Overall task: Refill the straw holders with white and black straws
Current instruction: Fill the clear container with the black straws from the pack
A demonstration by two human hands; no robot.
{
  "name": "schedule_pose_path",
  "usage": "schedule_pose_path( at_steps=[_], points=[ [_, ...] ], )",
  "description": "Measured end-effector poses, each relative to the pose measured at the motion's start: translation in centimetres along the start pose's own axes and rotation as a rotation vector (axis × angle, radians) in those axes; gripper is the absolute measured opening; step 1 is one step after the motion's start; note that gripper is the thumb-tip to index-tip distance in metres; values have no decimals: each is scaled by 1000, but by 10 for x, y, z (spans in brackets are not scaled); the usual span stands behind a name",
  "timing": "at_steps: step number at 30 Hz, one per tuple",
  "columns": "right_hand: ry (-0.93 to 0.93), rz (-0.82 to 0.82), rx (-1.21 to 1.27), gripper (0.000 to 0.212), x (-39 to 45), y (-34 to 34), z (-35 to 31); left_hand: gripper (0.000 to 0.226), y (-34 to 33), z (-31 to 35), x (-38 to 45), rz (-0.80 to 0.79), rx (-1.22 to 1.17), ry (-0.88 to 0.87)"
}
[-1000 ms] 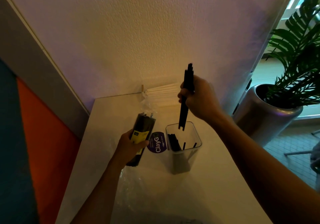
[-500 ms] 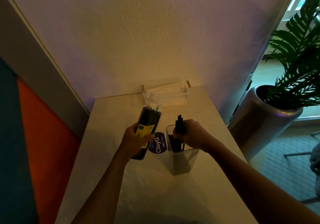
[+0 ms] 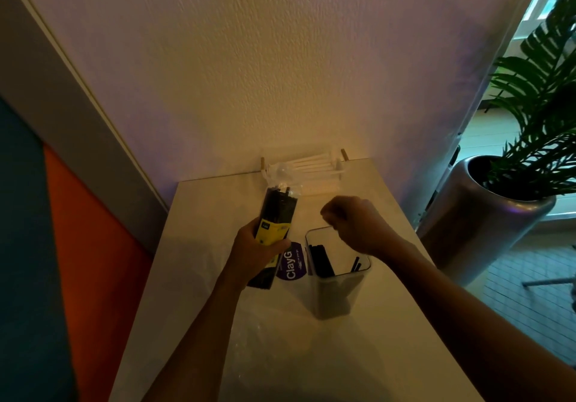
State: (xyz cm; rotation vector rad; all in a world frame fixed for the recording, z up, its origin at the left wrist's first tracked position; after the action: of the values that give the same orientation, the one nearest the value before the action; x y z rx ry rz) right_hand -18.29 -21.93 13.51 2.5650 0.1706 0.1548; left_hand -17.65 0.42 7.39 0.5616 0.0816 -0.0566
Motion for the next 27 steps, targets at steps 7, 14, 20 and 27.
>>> schedule_pose_path(
  at_steps=[7, 14, 20, 27],
  points=[
    [323, 216, 174, 21, 16, 15, -49, 37, -3, 6, -1, -40, 38, -23],
    [159, -56, 105, 38, 40, 8, -50, 34, -6, 8, -4, -63, 48, -36],
    [143, -98, -85, 29, 42, 11, -56, 40, -7, 5, -2, -78, 65, -49],
    [155, -166, -189, 24, 40, 3, -55, 35, -6, 9, -2, -70, 47, -64]
  ],
)
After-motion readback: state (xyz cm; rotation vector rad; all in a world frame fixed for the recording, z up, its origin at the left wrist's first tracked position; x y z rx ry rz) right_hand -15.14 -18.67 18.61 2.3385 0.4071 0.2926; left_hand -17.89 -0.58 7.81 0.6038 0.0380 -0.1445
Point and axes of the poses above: each hand's wrist, its own x-axis towards the middle knuckle, its own y-axis out of the back of the hand, z = x × y, the point moved 2 cm from there along x, towards the middle knuckle, and after that the axes turned 15 degrees about x, right-handed, at the moved point
